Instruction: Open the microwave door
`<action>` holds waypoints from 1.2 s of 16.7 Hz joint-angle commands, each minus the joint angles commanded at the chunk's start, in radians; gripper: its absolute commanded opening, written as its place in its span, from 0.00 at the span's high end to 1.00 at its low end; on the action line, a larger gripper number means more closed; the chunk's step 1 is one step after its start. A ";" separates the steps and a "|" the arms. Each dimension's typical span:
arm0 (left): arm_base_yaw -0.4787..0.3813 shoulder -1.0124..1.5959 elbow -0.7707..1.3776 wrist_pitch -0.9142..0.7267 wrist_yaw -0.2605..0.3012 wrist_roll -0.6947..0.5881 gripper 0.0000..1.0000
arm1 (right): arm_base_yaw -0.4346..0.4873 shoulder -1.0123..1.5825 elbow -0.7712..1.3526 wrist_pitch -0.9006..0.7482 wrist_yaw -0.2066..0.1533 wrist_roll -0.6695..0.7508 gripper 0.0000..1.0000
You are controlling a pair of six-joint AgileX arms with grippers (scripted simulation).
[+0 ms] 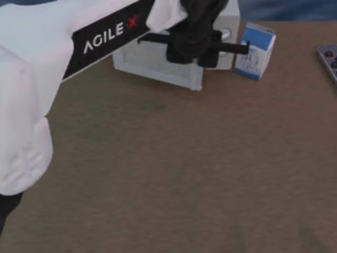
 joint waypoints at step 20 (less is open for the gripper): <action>0.019 -0.102 -0.164 0.081 0.048 0.099 1.00 | 0.000 0.000 0.000 0.000 0.000 0.000 0.00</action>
